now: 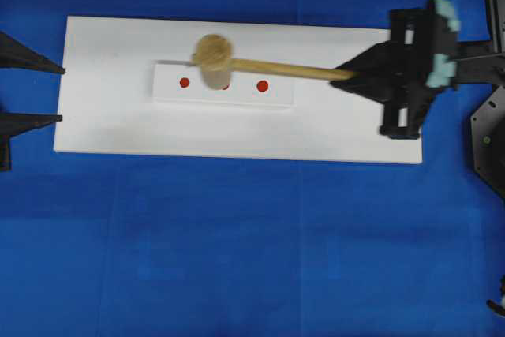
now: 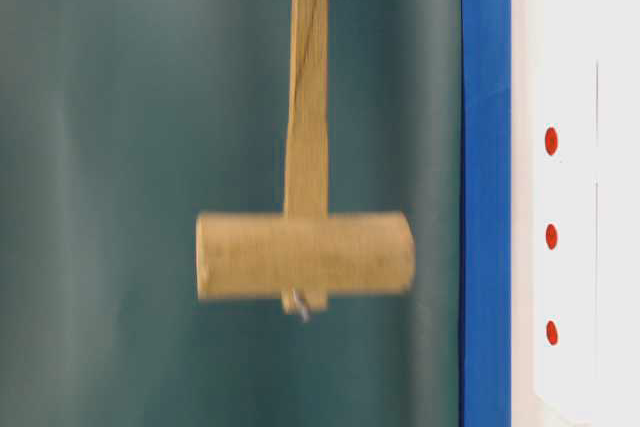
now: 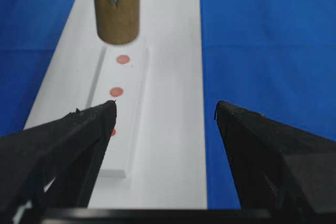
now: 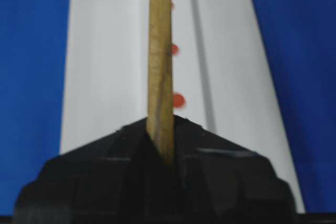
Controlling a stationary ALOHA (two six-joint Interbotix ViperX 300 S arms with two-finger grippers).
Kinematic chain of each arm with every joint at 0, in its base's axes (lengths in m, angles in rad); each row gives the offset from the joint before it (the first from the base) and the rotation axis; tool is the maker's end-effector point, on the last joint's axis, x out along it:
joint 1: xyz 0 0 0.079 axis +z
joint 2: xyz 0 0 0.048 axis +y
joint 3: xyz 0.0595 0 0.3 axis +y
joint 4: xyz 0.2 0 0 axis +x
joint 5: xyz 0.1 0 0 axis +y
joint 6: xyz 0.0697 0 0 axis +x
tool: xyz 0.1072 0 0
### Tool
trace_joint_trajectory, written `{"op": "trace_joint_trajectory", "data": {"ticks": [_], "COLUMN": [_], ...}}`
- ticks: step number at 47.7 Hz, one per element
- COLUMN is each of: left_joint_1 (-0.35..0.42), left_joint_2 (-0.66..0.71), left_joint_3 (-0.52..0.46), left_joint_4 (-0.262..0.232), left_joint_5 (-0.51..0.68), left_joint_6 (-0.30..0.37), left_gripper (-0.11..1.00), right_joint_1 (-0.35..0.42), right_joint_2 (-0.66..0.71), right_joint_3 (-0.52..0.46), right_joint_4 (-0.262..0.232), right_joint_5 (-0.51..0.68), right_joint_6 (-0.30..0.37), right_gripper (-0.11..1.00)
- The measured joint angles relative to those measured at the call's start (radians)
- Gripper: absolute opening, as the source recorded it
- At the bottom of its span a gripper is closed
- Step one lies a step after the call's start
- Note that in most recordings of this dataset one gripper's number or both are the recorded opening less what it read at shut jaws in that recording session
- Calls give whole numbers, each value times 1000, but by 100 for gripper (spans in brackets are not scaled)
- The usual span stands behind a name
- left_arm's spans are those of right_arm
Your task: Hit the mark with a hammer.
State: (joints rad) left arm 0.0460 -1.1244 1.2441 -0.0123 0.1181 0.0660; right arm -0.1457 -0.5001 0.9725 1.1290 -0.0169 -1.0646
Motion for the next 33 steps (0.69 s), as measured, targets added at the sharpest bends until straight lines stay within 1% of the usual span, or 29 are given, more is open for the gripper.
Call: {"op": "trace_joint_trajectory", "data": {"ticks": [9,15,22,33], "left_joint_1": [0,0,0,0], "left_joint_2": [0,0,0,0], "left_joint_3": [0,2,0,11], "left_joint_4": [0,0,0,0], "left_joint_5": [0,0,0,-14], "left_joint_6": [0,0,0,0], "left_gripper": [73,74,74,74], "right_joint_1": [31,41,46,46], "right_joint_2": [132,201,229,229], "right_joint_3": [-115,-178,-201,-202], "right_joint_4": [0,-14,-23,-28], "right_joint_5": [0,0,0,0], "right_joint_6": [-3,-5,-5,-3], "right_gripper": [2,2,2,2]}}
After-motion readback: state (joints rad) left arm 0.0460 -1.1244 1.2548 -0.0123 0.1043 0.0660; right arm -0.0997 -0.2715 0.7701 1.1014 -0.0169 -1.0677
